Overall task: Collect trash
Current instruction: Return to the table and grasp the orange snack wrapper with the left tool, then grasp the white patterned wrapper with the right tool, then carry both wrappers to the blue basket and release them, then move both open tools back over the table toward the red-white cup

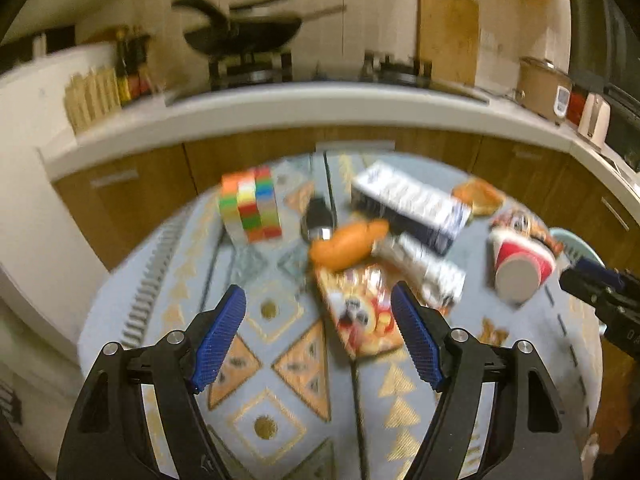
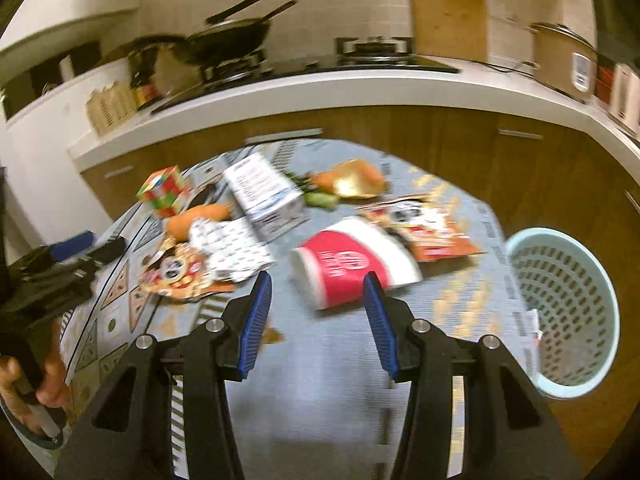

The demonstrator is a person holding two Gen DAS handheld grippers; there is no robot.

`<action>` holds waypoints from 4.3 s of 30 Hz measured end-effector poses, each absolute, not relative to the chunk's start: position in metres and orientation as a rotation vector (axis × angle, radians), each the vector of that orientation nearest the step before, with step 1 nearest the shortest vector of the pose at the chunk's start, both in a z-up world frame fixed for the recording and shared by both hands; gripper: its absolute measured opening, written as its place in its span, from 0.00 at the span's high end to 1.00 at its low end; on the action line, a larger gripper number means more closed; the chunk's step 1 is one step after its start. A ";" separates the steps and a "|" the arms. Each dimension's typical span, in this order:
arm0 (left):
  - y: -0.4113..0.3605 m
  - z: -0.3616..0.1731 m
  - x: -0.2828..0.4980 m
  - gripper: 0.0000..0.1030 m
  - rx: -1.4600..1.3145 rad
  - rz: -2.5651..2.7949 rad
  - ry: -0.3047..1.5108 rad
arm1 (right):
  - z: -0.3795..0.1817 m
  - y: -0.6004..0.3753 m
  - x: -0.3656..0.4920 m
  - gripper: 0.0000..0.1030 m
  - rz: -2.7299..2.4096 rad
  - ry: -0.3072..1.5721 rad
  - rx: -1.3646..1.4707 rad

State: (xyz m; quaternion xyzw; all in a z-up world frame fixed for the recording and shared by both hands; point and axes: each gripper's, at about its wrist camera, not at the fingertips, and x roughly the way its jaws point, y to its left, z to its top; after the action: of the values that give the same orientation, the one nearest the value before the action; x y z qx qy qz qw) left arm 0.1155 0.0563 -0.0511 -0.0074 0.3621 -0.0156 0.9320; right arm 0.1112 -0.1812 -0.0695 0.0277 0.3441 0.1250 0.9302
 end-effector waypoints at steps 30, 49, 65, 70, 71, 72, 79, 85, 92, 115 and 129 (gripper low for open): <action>0.095 -0.099 0.109 0.91 -0.087 -0.044 0.877 | -0.103 -0.074 0.163 0.57 0.387 0.835 -0.048; 0.107 -0.104 0.102 0.91 -0.032 0.057 0.814 | -0.120 -0.058 0.189 0.86 0.296 0.835 -0.077; 0.077 -0.047 0.079 0.92 -0.119 -0.104 0.655 | -0.055 -0.129 0.132 0.96 0.291 0.647 0.090; 0.045 -0.022 0.074 0.93 -0.080 -0.163 0.595 | -0.038 -0.156 0.118 0.96 0.272 0.610 0.124; 0.038 -0.017 0.074 0.93 -0.071 -0.176 0.583 | -0.035 -0.163 0.114 0.96 0.265 0.598 0.129; 0.032 -0.013 0.073 0.93 -0.067 -0.189 0.575 | -0.032 -0.168 0.111 0.96 0.260 0.591 0.132; -0.021 0.017 0.081 0.93 -0.037 -0.308 0.528 | -0.019 -0.221 0.094 0.96 0.176 0.551 0.173; -0.089 0.033 0.093 0.93 0.025 -0.416 0.496 | -0.016 -0.288 0.088 0.96 0.063 0.533 0.239; -0.177 0.028 0.111 0.93 0.100 -0.536 0.514 | -0.030 -0.361 0.084 0.96 -0.050 0.537 0.334; -0.298 -0.046 0.180 0.67 0.229 -0.562 0.639 | -0.120 -0.467 0.125 0.95 -0.172 0.711 0.501; -0.233 -0.024 0.162 0.22 0.110 -0.503 0.590 | -0.108 -0.451 0.125 0.68 -0.171 0.708 0.451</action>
State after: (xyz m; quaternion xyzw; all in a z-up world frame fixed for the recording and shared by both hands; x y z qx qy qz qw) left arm 0.1617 -0.2333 -0.0236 0.0536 0.2874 -0.2450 0.9244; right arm 0.1248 -0.4507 -0.1084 0.2186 0.3434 -0.0831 0.9096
